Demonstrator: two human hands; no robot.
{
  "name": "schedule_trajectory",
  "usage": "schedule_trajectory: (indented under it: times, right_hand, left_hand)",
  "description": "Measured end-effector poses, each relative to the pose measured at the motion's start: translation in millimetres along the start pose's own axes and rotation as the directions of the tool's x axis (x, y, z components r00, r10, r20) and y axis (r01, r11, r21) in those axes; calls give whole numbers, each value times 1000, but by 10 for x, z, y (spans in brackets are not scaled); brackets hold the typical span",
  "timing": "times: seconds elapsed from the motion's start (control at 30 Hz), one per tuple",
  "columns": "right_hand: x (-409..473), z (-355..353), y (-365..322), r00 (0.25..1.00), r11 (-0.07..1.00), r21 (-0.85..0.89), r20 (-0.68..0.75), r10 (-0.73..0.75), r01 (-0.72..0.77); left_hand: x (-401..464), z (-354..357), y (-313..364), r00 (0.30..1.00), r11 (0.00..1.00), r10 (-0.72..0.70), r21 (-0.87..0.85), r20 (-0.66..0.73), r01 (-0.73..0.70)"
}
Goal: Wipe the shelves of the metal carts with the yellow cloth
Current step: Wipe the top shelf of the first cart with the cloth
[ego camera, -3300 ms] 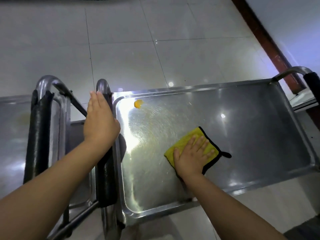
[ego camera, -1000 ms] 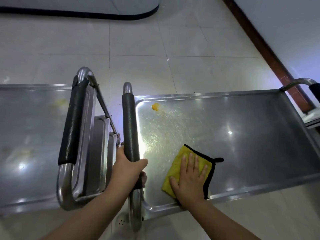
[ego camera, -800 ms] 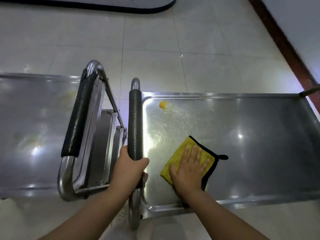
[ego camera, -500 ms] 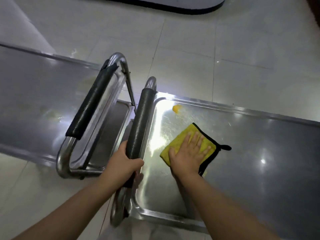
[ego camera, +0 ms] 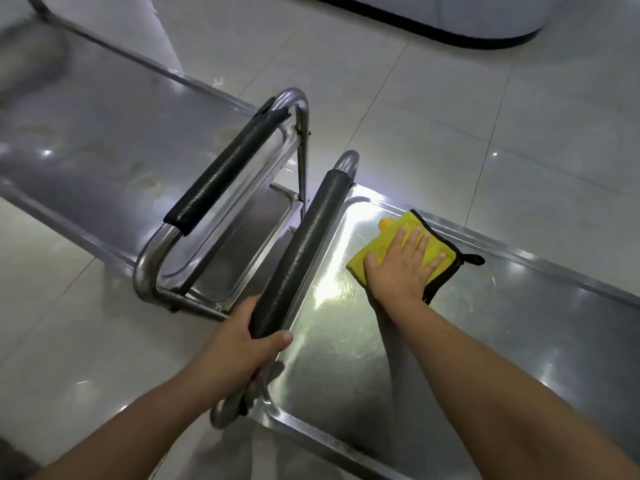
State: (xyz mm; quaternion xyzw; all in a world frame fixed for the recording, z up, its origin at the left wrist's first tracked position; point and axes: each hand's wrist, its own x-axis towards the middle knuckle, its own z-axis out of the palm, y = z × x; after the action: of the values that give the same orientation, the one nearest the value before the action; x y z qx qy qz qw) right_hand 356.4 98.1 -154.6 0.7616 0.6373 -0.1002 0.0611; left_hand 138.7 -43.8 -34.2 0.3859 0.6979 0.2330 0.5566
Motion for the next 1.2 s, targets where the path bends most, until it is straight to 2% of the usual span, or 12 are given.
schedule_trajectory:
  times: [0.2,0.33,0.53,0.67,0.83,1.2]
  right_hand:
    - [261,-99,120,953,951,-64,-4,-302,301]
    - [407,-127,219,852,841,-148,30,-523,521]
    - [248,-82,321,718,695,-199,83,-691,691]
    - [-31,-9,404,687,668,-169,93,-721,725]
    - [-497,122,542,692,678,-151,78,-717,719]
    - [-1955,455,709,845,835,-131,79,-529,535]
  left_hand:
    - [48,19,-140,997,998,61,7,-47,-61]
    - [36,31,-135,997,998,65,-12,-50,-65]
    - [-34,44,-183,996,997,66,-37,-53,-68]
    - [-78,62,-264,999,999,34,-38,-38,-35]
    - [-147,104,-299,996,996,92,-17,14,-92]
    - [-557,227,-605,987,988,146,-55,62,-143]
